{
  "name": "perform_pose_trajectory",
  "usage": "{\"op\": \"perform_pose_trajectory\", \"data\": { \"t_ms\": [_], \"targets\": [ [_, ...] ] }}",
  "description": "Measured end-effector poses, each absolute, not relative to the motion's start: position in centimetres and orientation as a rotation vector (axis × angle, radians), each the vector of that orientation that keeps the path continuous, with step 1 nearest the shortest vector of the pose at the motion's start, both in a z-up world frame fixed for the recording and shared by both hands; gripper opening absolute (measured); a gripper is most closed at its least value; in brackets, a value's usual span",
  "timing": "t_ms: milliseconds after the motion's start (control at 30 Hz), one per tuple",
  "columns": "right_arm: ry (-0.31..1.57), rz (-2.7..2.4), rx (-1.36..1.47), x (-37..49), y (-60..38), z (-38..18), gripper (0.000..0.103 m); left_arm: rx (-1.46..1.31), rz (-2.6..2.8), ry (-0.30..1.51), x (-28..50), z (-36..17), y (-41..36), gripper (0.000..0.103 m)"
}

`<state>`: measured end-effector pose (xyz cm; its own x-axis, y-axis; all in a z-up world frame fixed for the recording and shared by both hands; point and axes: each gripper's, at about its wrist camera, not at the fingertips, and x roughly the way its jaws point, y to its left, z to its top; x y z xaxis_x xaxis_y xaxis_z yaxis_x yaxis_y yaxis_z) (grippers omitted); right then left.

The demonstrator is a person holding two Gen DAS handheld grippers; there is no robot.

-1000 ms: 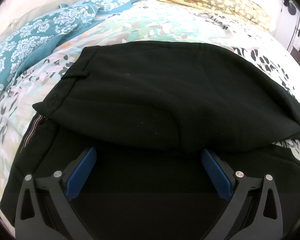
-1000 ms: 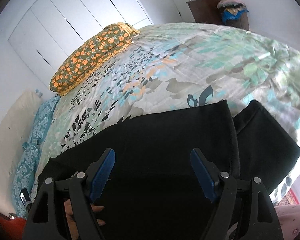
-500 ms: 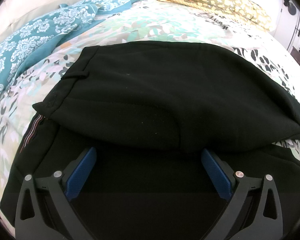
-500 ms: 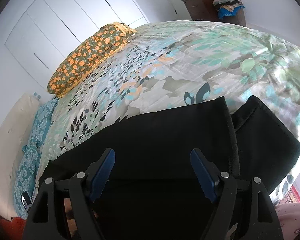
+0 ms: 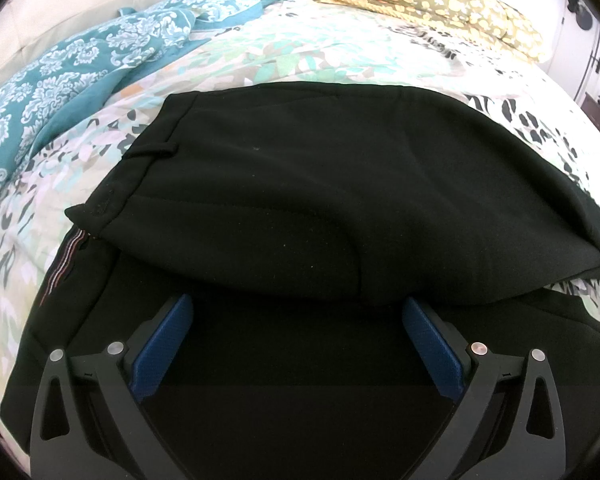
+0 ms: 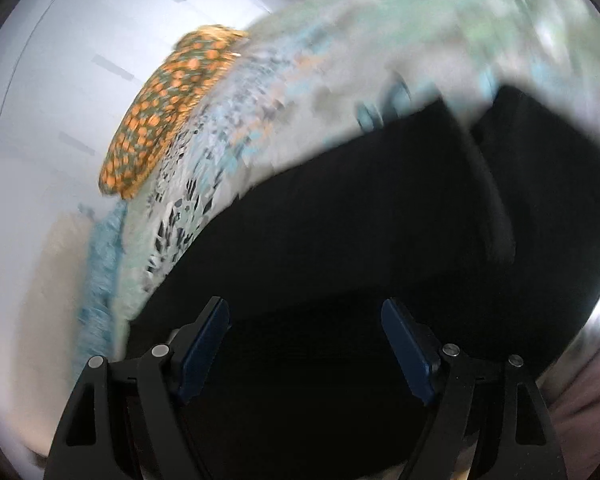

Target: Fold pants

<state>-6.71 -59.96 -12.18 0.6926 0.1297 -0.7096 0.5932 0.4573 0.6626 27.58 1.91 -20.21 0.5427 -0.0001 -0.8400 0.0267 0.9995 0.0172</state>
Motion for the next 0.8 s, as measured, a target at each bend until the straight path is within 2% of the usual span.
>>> {"op": "perform_pose_trajectory", "data": {
  "t_ms": [233, 267, 300, 367, 400, 433, 800],
  "targets": [
    [0.728, -0.465, 1.065, -6.6, -63.2, -12.2, 0.078, 0.029, -0.016, 0.997, 27.6, -20.2, 1.9, 0.103],
    [0.720, -0.478, 1.076, -6.5, -63.6, -12.5, 0.074, 0.029, -0.016, 0.997, 27.6, -20.2, 1.9, 0.103],
    [0.716, -0.501, 1.072, -6.3, -64.2, -12.6, 0.067, 0.029, -0.016, 0.997, 27.6, -20.2, 1.9, 0.103],
    [0.733, -0.543, 1.012, -5.9, -64.6, -12.5, 0.024, 0.029, -0.016, 0.997, 27.6, -20.2, 1.9, 0.103],
    [0.733, -0.562, 0.984, -5.8, -64.7, -12.2, 0.015, 0.029, -0.016, 0.997, 27.6, -20.2, 1.9, 0.103],
    [0.727, -0.570, 0.962, -5.7, -64.7, -12.0, 0.011, 0.029, -0.016, 0.997, 27.6, -20.2, 1.9, 0.103],
    [0.637, -0.470, 0.686, -5.6, -60.9, -6.2, 0.009, 0.030, -0.015, 0.997, 27.6, -20.2, 1.9, 0.103]
  ]
}}
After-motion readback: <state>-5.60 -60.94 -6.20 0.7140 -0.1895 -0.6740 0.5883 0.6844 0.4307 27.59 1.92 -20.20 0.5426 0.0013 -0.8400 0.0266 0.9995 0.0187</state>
